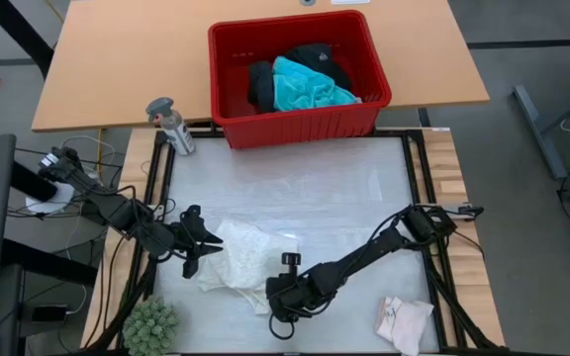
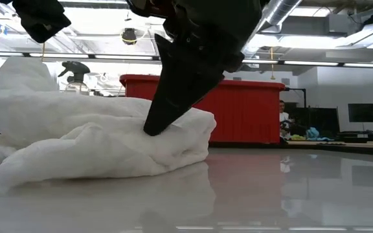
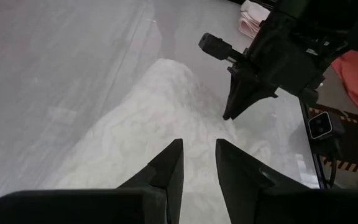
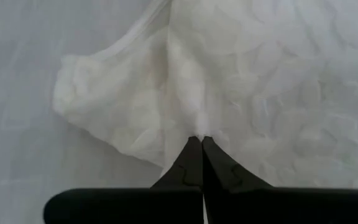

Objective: Fold Laundry from Bin
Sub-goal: Fold the white blouse

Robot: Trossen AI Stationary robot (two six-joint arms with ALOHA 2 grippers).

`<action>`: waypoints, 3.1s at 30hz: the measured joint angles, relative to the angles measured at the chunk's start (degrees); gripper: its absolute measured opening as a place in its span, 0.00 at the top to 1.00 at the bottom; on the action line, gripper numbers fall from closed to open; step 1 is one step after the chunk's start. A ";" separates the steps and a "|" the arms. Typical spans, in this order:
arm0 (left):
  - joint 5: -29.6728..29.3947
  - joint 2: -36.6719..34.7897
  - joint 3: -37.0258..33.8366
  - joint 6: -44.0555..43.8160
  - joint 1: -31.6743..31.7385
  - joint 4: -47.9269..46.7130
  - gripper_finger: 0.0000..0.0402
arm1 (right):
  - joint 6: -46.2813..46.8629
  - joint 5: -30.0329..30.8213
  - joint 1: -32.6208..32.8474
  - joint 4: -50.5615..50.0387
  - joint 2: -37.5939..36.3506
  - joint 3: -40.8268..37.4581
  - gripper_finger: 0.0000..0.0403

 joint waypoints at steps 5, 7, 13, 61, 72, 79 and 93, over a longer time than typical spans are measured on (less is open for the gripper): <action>-1.66 0.00 0.00 0.79 0.01 -0.04 0.79 | -4.81 -2.12 0.02 0.03 -0.13 6.57 0.96; -2.27 0.02 0.00 0.84 0.01 -0.04 0.79 | -7.16 -3.26 0.04 0.01 -0.11 9.36 0.96; -3.85 0.02 0.00 0.86 0.01 0.02 0.79 | -11.42 -13.30 -1.00 5.00 0.41 11.36 0.96; -10.36 -5.02 7.58 -11.97 0.18 -24.54 0.95 | -20.07 -13.09 -14.69 -21.02 13.45 18.71 0.79; -13.83 -3.18 7.58 -11.65 0.18 -23.46 0.95 | -21.50 -21.68 -20.45 -33.89 10.58 15.94 0.79; -15.48 -3.11 7.58 -10.63 0.18 -22.61 0.95 | -18.11 -18.82 -21.13 -34.96 -1.06 15.65 0.79; -0.95 14.73 7.58 17.22 12.19 10.85 0.84 | 7.64 -6.52 -5.99 -42.91 -23.42 15.81 0.79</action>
